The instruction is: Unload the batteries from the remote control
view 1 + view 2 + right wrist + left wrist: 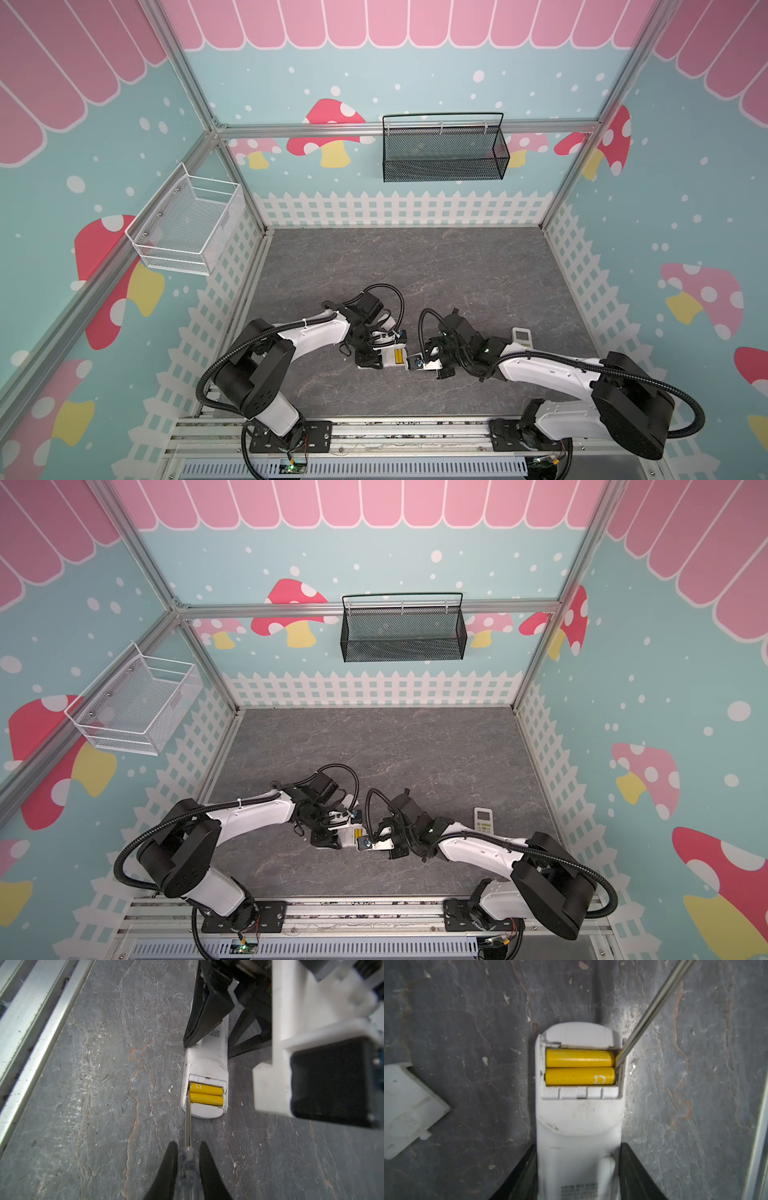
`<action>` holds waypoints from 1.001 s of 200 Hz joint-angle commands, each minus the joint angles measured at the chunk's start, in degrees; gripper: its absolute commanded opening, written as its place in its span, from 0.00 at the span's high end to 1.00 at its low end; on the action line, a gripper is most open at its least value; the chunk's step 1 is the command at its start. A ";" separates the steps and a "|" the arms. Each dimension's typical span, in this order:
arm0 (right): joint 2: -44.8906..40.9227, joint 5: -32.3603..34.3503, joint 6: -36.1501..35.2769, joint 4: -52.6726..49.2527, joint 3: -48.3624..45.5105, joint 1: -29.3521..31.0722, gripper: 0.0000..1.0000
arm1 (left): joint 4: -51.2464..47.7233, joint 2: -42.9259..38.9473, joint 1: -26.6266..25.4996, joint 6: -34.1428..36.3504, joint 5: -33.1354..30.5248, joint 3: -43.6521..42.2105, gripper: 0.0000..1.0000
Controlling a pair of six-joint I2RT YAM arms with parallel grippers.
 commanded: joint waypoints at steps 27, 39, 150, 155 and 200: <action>-2.67 15.86 -0.89 8.15 -3.23 -0.57 1.00 | -1.81 2.18 -1.52 -0.33 -0.31 -0.54 0.56; -2.80 16.49 -1.28 8.97 -3.71 -0.54 1.00 | -1.56 1.67 -1.51 -1.95 0.37 -0.48 0.58; -4.42 20.74 -1.04 11.37 -4.37 -0.54 1.00 | 2.82 -1.43 -4.04 -12.90 -3.06 -3.42 0.71; -4.74 20.85 -1.03 11.73 -4.42 -0.56 1.00 | 3.02 -1.50 -4.20 -13.22 -3.24 -3.41 0.71; -5.13 22.02 -1.20 12.67 -4.79 -0.56 1.00 | 4.26 -1.35 -4.91 -14.52 -5.15 -3.68 0.73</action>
